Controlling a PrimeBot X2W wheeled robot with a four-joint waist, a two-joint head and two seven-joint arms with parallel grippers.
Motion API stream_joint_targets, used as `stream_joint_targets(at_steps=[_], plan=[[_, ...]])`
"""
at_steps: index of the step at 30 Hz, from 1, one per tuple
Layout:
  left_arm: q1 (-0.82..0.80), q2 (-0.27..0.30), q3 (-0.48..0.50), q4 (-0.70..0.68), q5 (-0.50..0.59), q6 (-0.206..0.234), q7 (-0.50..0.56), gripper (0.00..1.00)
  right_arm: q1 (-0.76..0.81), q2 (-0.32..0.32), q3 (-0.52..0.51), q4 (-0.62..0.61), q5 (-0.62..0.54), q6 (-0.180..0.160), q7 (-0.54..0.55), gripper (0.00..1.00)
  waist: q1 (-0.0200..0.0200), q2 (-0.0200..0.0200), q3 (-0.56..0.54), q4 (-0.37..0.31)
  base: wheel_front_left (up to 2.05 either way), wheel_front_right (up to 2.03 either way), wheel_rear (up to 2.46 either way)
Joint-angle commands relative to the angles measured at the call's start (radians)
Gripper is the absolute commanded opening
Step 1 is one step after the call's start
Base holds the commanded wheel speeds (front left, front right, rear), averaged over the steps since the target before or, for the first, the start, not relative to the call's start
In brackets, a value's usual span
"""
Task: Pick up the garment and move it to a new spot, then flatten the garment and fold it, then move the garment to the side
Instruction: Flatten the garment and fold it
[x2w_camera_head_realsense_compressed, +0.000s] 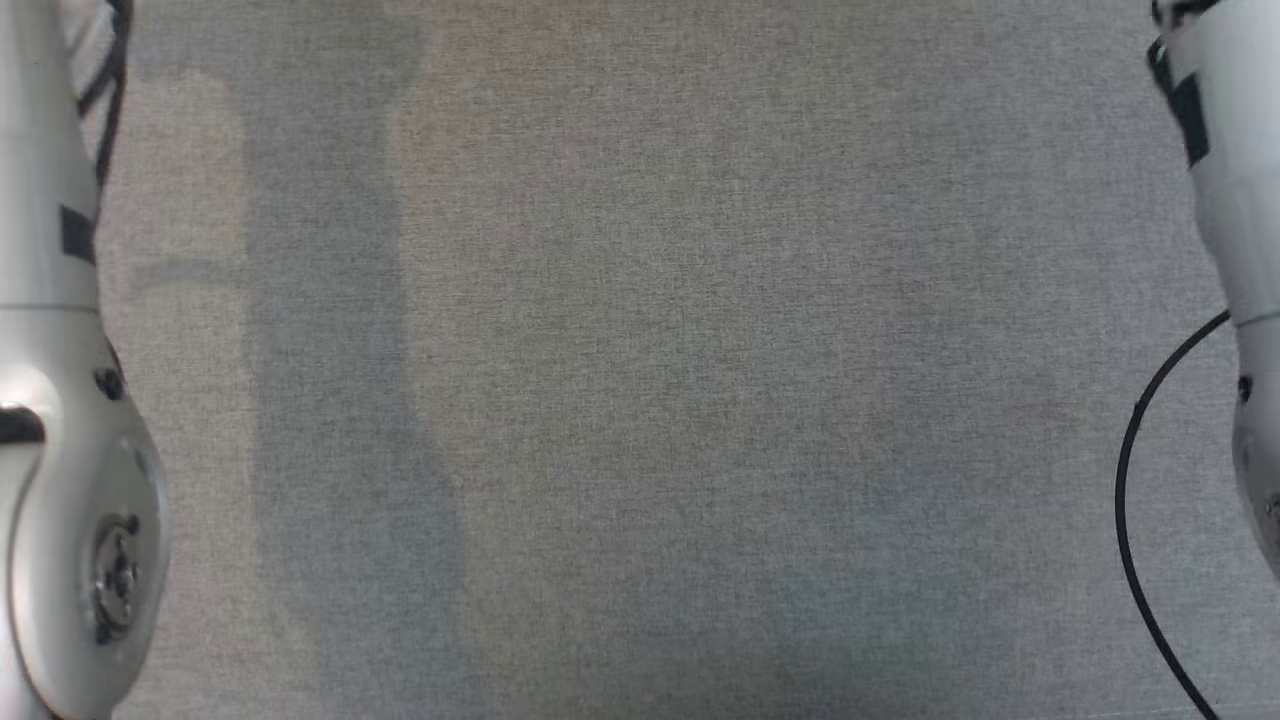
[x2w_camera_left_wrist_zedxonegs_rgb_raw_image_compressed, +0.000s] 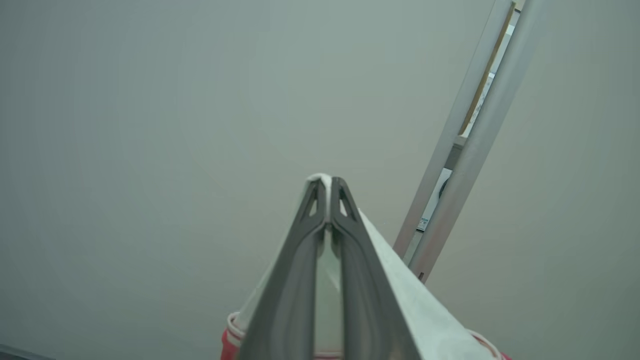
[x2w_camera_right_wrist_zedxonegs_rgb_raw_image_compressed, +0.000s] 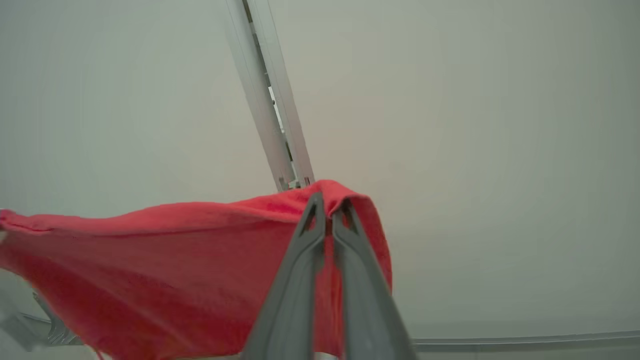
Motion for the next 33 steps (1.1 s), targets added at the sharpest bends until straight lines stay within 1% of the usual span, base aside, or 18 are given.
stream_joint_targets(at_steps=[1, 4, 7, 11, 13, 15, 16, 18, 23, 26, 33], plan=[[0.038, -0.008, 0.015, -0.026, 0.006, -0.01, -0.005, 0.0, 0.035, -0.006, 0.022, -0.016, 0.011, -0.001, -0.004, 0.0, -0.0002, 0.0, -0.01, 0.012, 0.0, 0.0, 0.0], [0.154, -0.028, 0.025, -0.061, 0.027, -0.018, -0.004, 0.0, 0.129, -0.008, 0.064, -0.032, 0.048, -0.001, -0.004, 0.0, -0.0002, 0.0, -0.038, 0.017, 0.0, 0.0, 0.0], [0.27, -0.036, 0.015, -0.098, 0.053, -0.025, -0.004, 0.0, 0.216, -0.018, 0.109, -0.054, 0.091, -0.001, -0.005, 0.0, -0.0002, 0.0, -0.082, 0.02, 0.0, 0.0, 0.0], [0.416, -0.028, -0.015, -0.136, 0.058, -0.026, -0.004, 0.0, 0.337, -0.05, 0.175, -0.075, 0.153, -0.001, -0.005, 0.0, -0.0002, 0.0, -0.155, 0.028, 0.0, 0.0, 0.0], [0.494, -0.013, -0.041, -0.157, 0.05, -0.026, -0.004, 0.0, 0.398, -0.063, 0.219, -0.077, 0.2, -0.001, -0.005, 0.0, -0.0002, 0.0, -0.198, 0.027, 0.0, 0.0, 0.0], [0.571, 0.005, -0.076, -0.168, 0.037, -0.026, -0.004, 0.0, 0.45, -0.087, 0.285, -0.08, 0.239, -0.001, -0.003, 0.0, -0.0002, 0.0, -0.239, 0.027, 0.0, 0.0, 0.0], [0.611, 0.017, -0.11, -0.165, 0.034, -0.026, -0.004, 0.0, 0.477, -0.1, 0.319, -0.086, 0.264, -0.001, 0.004, 0.0, -0.0002, 0.0, -0.261, 0.027, 0.0, 0.0, 0.0], [0.683, 0.05, -0.162, -0.147, 0.022, -0.026, -0.004, 0.0, 0.524, -0.129, 0.388, -0.095, 0.3, -0.001, 0.015, 0.0, -0.0002, 0.0, -0.303, 0.027, 0.0, 0.0, 0.0], [0.833, 0.131, -0.288, -0.134, 0.01, -0.026, -0.001, 0.0, 0.602, -0.176, 0.508, -0.085, 0.371, -0.001, 0.037, 0.0, -0.0002, 0.0, -0.398, 0.021, 0.0, 0.0, 0.0], [0.915, 0.18, -0.339, -0.146, 0.001, -0.025, 0.001, 0.0, 0.637, -0.202, 0.58, -0.088, 0.399, -0.001, 0.044, 0.0, -0.0002, 0.0, -0.448, 0.021, 0.0, 0.0, 0.0], [1.07, 0.25, -0.418, -0.216, -0.039, -0.025, 0.036, 0.0, 0.688, -0.258, 0.709, -0.105, 0.459, -0.001, 0.064, 0.0, -0.0002, 0.0, -0.521, 0.03, 0.0, 0.0, 0.0]])
